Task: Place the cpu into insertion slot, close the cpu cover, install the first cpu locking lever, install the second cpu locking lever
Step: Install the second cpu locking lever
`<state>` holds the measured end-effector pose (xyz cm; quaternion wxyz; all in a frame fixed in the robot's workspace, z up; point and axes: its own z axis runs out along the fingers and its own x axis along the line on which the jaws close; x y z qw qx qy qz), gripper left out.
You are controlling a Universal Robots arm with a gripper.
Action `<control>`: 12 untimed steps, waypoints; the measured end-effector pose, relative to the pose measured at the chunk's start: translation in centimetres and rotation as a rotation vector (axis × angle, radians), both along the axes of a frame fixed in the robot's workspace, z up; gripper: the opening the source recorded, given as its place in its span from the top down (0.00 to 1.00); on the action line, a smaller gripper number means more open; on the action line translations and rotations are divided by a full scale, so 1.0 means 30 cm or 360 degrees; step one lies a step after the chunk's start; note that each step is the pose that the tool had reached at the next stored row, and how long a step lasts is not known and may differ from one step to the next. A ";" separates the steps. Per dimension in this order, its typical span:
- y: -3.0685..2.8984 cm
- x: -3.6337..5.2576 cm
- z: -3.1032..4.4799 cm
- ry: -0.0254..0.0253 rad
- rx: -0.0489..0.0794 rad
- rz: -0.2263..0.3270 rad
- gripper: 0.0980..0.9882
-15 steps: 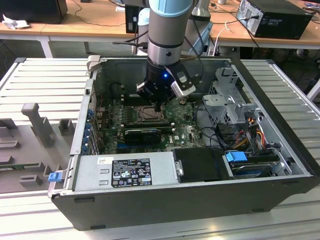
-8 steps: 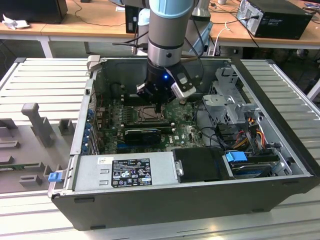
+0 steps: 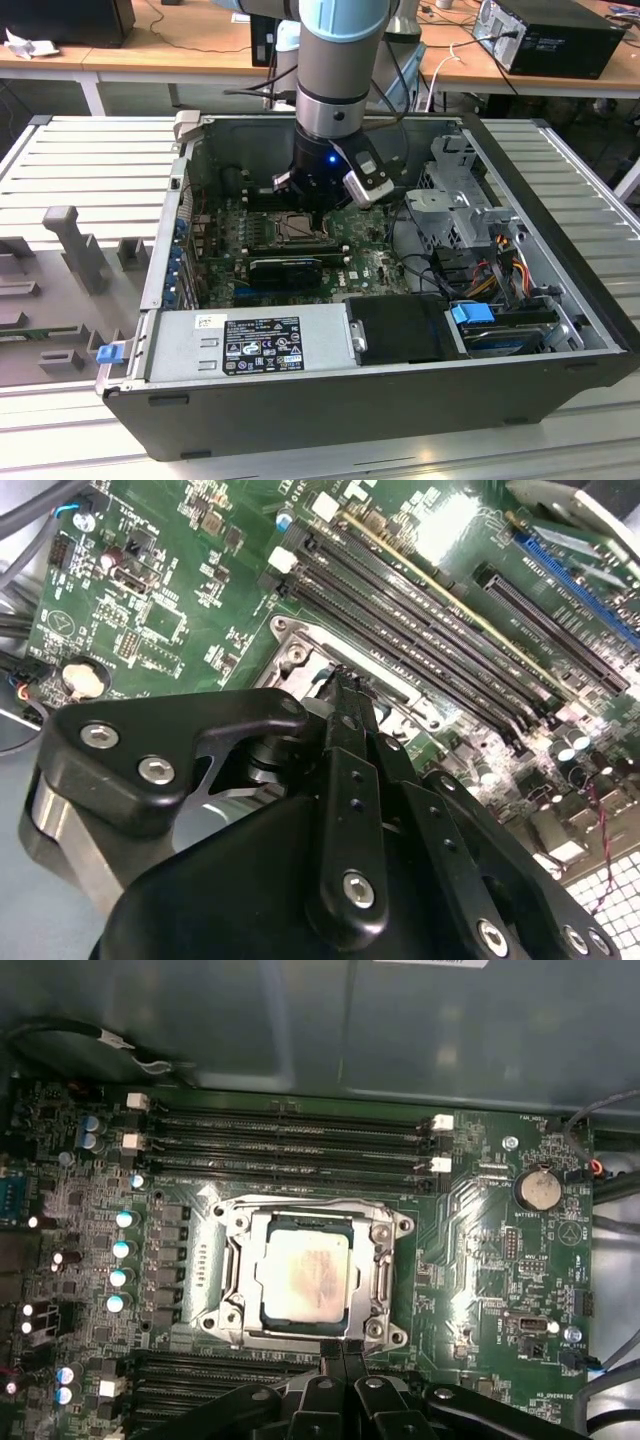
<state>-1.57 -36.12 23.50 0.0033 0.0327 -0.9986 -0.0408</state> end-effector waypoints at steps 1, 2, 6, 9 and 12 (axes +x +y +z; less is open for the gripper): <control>-0.001 -0.002 0.000 0.00000 0.0000 0.0000 0.99; -0.002 -0.004 0.000 0.00001 0.0000 0.0000 0.99; -0.004 -0.008 0.000 0.00001 0.0002 0.0001 0.99; -0.004 -0.009 0.000 0.00001 0.0004 0.0000 0.99; -0.004 -0.009 -0.001 0.00001 0.0005 0.0000 0.99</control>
